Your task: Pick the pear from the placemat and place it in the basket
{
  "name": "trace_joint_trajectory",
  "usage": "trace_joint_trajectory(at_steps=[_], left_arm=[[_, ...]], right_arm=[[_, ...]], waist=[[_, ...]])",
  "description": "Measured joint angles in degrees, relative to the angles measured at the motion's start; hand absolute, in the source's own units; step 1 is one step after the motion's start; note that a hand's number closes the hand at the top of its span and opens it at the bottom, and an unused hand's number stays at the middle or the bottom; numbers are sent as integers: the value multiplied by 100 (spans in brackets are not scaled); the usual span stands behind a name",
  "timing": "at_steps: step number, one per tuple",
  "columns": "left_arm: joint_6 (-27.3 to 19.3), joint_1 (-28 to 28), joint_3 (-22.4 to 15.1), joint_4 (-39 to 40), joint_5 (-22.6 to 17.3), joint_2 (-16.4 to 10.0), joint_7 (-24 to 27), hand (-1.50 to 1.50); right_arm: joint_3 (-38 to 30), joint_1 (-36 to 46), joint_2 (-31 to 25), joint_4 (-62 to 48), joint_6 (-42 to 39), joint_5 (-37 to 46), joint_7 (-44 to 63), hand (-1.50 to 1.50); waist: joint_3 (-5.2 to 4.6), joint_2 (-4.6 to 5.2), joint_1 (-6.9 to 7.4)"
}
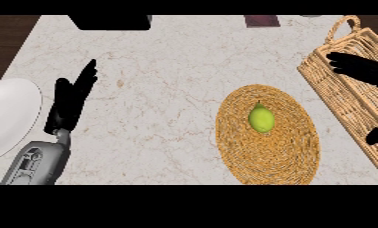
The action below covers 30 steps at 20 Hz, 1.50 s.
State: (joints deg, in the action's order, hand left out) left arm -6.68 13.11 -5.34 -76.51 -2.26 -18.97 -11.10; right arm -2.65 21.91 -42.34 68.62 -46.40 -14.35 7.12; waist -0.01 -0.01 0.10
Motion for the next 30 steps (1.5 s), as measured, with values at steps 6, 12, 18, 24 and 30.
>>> trace_joint_trajectory(at_steps=[6,12,18,24,30], left_arm=[[168,-106,150,-87,71,58,0,0],[233,-90,247,-192,252,195,-118,0],[374,-1,460,-3,362,277,9,0],[374,-53,491,-152,525,458,-115,0],[476,-74,607,-216,681,530,-135,0]], right_arm=[[-144,-128,350,-86,457,747,-307,-150],[-126,-209,844,-126,740,1261,-416,-150],[-45,-127,1323,-319,857,1653,-507,-150],[40,-119,1687,-642,1144,2202,-917,-150],[39,-82,2028,-593,1287,2463,-873,-150]], waist=[[2,2,6],[1,1,4],[2,4,2],[4,4,11],[2,2,1]])
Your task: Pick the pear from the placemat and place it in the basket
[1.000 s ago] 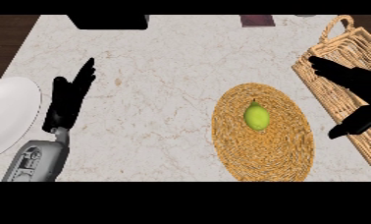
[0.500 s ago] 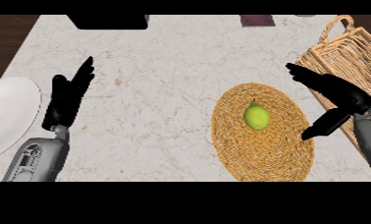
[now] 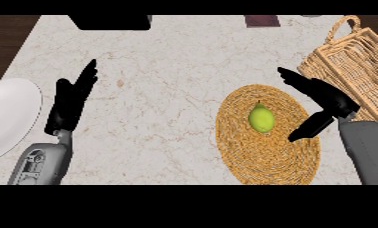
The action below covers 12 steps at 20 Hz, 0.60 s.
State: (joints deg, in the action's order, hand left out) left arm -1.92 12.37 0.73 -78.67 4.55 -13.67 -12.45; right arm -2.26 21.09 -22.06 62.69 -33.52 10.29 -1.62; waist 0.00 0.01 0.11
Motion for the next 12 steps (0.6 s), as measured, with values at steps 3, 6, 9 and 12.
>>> trace_joint_trajectory(at_steps=[3,6,9,12], left_arm=[[11,99,68,26,69,32,-59,0],[103,82,145,50,80,39,-26,0],[157,32,164,-120,106,94,-136,0],[213,7,220,-143,123,123,-133,0]], right_arm=[[53,-115,148,-20,107,187,-126,-150],[63,-32,320,-200,231,335,-198,-150],[69,48,469,-243,286,438,-115,-150],[58,163,491,-426,217,537,-141,-150]], waist=[[-1,0,-4],[0,1,1],[0,0,4],[0,0,6]])
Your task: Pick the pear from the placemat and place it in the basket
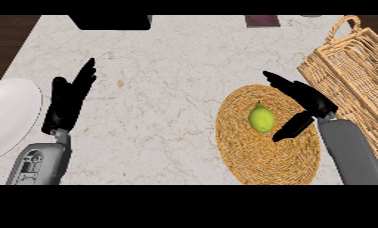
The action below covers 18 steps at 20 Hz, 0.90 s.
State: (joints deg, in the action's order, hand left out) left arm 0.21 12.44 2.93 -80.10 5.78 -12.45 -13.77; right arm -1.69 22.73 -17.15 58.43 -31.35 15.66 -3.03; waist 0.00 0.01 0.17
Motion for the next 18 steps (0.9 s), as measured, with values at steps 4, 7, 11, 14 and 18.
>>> trace_joint_trajectory(at_steps=[4,7,11,14,18], left_arm=[[96,114,91,191,31,-30,78,0],[164,107,161,127,22,-33,11,0],[139,66,162,119,90,69,35,0],[171,-6,144,-49,122,105,-47,0],[220,62,236,70,123,81,16,0]], right_arm=[[20,140,136,-145,4,99,89,-150],[4,120,174,-257,-36,158,11,-150],[-16,171,243,-385,-37,237,-30,-150],[27,49,346,-336,47,324,-61,-150],[58,88,426,-328,115,426,-40,150]], waist=[[0,2,-1],[0,0,-1],[0,1,-2],[-1,-3,-3],[-8,-10,-9]])
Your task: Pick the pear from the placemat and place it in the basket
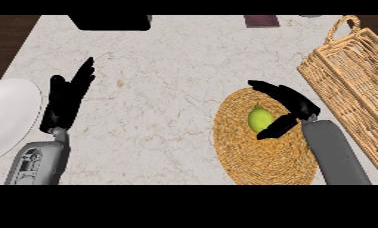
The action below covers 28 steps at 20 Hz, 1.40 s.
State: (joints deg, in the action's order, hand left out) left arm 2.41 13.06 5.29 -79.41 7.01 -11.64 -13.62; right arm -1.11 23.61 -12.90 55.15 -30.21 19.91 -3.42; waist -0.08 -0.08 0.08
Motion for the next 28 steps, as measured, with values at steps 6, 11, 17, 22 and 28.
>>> trace_joint_trajectory(at_steps=[6,11,17,22,28], left_arm=[[43,-39,39,-112,2,-3,-33,0],[-12,-129,74,75,47,51,188,0],[-45,-142,84,68,79,38,117,0],[-57,-262,74,-58,97,40,115,0],[-56,-137,87,-103,94,30,-13,0]], right_arm=[[229,57,-48,-190,470,556,-666,150],[743,-179,-101,239,1096,1301,-856,150],[1965,-482,-489,1246,1950,3040,-201,150],[2704,-1192,-686,2613,2267,4065,548,150],[2819,-2417,-694,4484,2110,3781,966,150]], waist=[[-11,-10,10],[-17,-45,-35],[-36,-130,-138],[-29,-110,-142],[-4,-49,-157]])
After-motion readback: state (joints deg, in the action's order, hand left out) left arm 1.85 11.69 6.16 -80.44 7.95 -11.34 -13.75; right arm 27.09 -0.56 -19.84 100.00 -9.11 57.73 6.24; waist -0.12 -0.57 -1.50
